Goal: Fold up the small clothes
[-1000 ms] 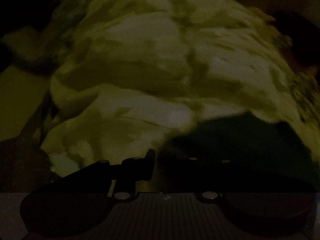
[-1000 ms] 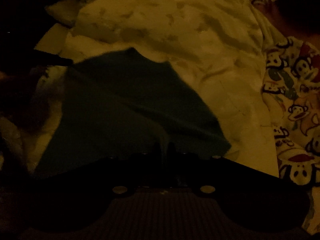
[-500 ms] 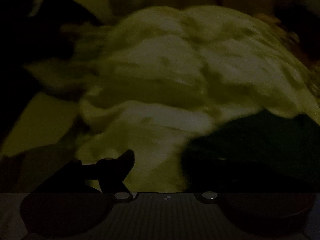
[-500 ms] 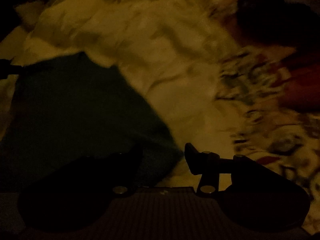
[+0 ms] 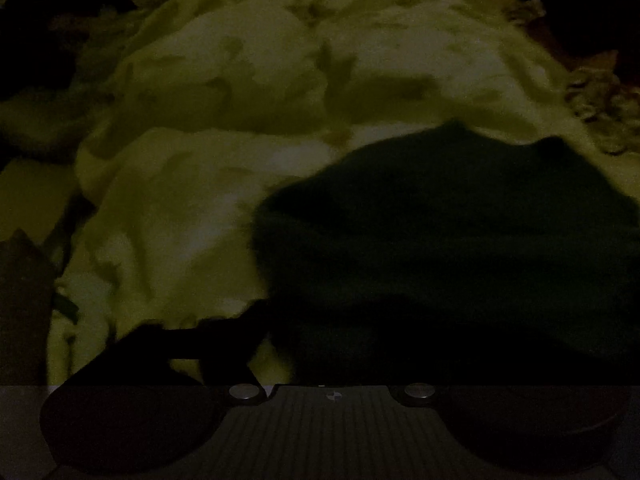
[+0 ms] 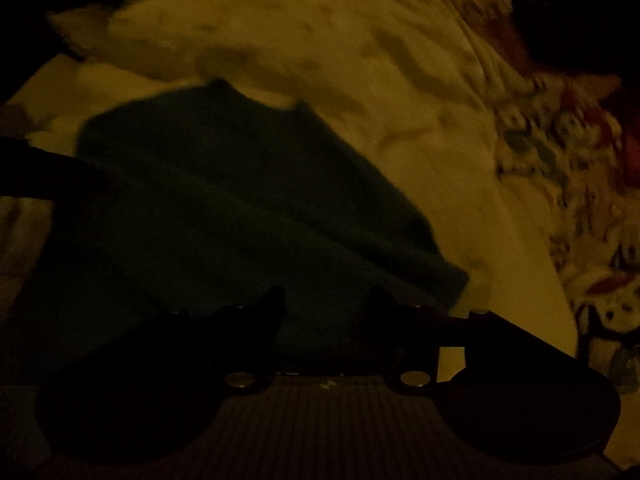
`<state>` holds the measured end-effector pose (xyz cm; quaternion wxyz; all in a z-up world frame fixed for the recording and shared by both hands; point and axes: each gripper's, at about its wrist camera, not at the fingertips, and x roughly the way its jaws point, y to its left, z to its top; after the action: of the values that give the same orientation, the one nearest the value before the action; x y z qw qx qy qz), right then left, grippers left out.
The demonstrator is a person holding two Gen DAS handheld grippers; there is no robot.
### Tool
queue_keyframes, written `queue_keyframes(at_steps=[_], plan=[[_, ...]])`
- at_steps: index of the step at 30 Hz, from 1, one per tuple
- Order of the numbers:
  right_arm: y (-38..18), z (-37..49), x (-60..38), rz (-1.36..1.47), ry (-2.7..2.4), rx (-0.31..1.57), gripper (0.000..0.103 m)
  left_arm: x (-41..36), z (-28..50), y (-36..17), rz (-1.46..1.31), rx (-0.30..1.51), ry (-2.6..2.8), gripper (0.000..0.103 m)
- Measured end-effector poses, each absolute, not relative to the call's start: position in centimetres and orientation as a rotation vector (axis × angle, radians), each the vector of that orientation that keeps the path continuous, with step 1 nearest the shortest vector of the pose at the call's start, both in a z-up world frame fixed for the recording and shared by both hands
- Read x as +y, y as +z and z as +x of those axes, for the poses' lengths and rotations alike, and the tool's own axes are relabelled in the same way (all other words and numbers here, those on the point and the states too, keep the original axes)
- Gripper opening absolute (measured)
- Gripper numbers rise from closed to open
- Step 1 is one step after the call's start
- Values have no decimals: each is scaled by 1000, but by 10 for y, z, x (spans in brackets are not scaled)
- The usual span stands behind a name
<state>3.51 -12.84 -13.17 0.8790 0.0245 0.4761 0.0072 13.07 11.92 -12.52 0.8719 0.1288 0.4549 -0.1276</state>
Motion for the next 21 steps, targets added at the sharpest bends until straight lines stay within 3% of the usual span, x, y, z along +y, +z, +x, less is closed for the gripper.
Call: queue_keyframes(at_steps=[2,9,17,21], plan=[[-141,40,-135,95,-15,1005,65,121,137,-131,266,959,-277,103],[-148,39,-135,89,-20,1003,68,134,134,-123,261,976,-291,103],[-97,-19,-139,117,10,935,70,194,67,-87,351,896,-300,103],[-71,-67,-133,113,35,949,73,247,22,-72,377,952,-235,103]])
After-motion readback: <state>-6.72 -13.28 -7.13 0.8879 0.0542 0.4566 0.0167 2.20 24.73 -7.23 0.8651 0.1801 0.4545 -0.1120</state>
